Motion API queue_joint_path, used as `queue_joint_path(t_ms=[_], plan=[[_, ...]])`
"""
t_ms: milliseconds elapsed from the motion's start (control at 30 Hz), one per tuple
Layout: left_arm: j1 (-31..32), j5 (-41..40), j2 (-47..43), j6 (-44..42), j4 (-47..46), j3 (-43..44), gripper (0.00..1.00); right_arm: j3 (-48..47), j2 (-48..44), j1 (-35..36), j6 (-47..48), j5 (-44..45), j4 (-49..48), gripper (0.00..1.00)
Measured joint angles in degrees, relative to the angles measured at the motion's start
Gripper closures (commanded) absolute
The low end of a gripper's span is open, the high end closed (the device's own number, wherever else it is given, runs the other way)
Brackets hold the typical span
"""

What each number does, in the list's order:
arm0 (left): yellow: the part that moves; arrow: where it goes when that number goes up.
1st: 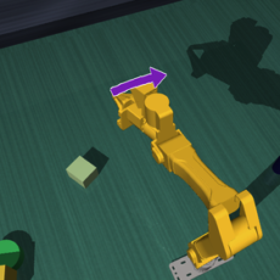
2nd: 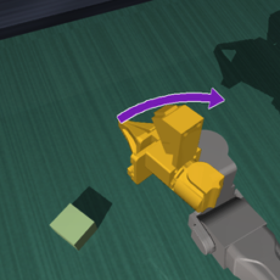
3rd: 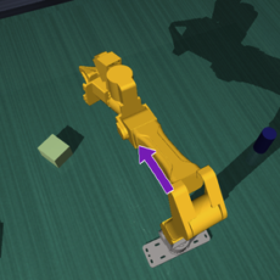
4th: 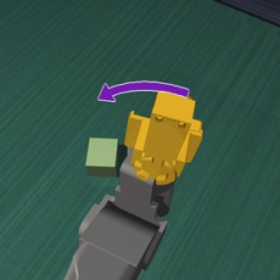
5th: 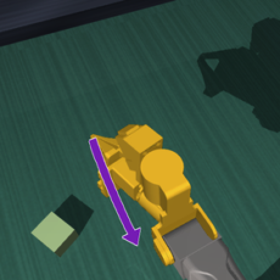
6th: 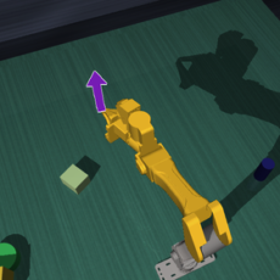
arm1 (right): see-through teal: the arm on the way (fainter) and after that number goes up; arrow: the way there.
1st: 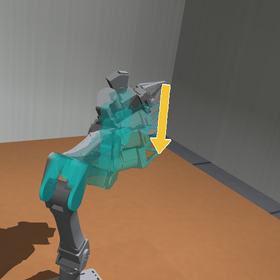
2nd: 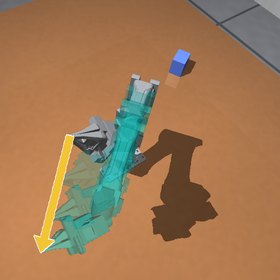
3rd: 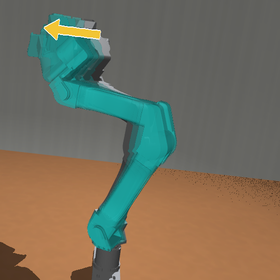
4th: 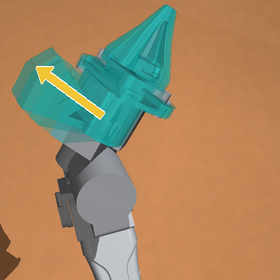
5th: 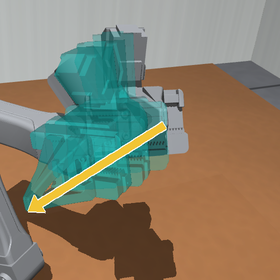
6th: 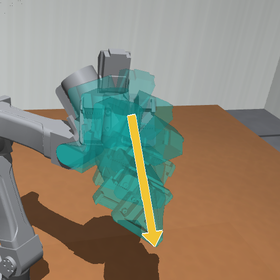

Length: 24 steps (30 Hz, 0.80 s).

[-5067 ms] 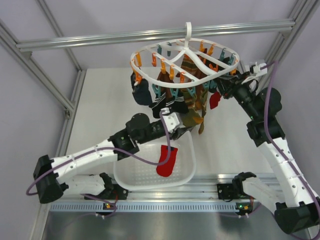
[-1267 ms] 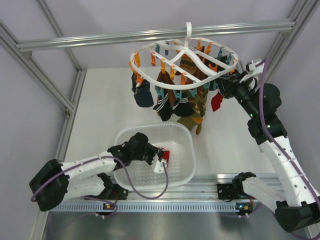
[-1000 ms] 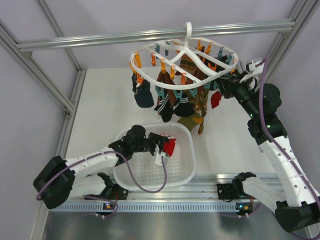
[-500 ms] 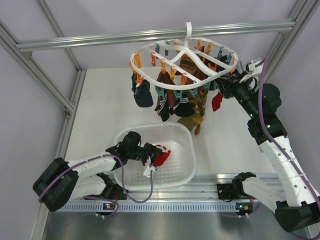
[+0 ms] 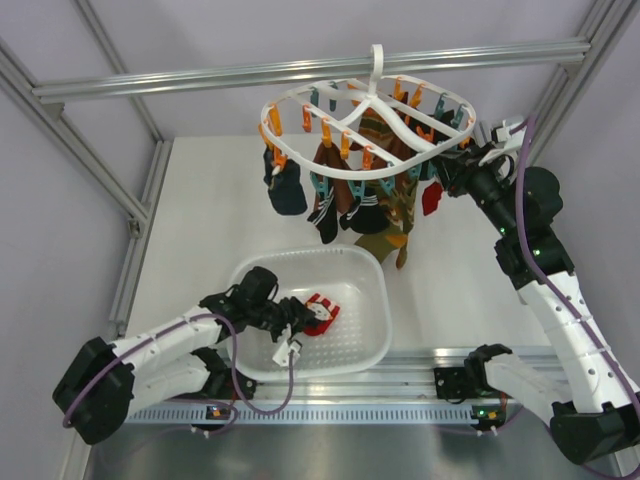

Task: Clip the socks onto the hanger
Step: Pick up the sock from the bin.

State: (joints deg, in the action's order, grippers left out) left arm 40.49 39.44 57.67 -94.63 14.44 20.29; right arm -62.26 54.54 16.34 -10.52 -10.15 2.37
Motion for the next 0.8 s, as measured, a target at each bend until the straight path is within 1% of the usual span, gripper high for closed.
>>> queue_joint_path(t_ms=[67, 167, 233, 367, 467, 533, 600, 733, 767, 800], plan=[[-0.1, -0.1, -1.0, 1.6, 2.4, 1.8, 0.57, 0.0, 0.0, 0.0, 0.0, 0.0, 0.0, 1.00], [-0.3, -0.4, -3.2, 6.9, 5.1, 5.2, 0.56, 0.0, 0.0, 0.0, 0.0, 0.0, 0.0, 1.00], [-0.3, -0.4, -4.4, 11.3, 7.3, 8.4, 0.54, 0.0, 0.1, 0.0, 0.0, 0.0, 0.0, 1.00], [-0.3, 0.0, -5.0, 21.5, 13.2, 15.9, 0.55, 0.0, 0.2, 0.0, -0.1, 0.1, 0.0, 1.00], [-0.3, -0.2, -4.5, 29.3, 15.8, 19.3, 0.54, 0.0, 0.3, 0.0, -0.1, 0.4, 0.0, 1.00], [0.1, -1.1, -3.1, 36.2, 16.8, 20.8, 0.54, 0.0, 0.3, 0.0, -0.1, 0.5, 0.0, 1.00], [1.4, -3.9, -0.4, 44.8, 17.0, 22.3, 0.53, 0.0, 0.4, 0.0, -0.1, 0.7, 0.0, 1.00], [7.6, -13.6, 8.5, 62.0, 17.0, 26.2, 0.53, 0.0, 0.5, 0.0, -0.1, 0.9, 0.0, 1.00], [8.9, -15.9, 11.0, 66.1, 17.2, 27.3, 0.46, 0.0, 0.5, 0.0, -0.1, 1.1, 0.1, 1.00], [10.1, -18.4, 13.6, 69.9, 17.2, 28.1, 0.45, 0.0, 0.6, 0.0, -0.1, 1.2, 0.1, 1.00]])
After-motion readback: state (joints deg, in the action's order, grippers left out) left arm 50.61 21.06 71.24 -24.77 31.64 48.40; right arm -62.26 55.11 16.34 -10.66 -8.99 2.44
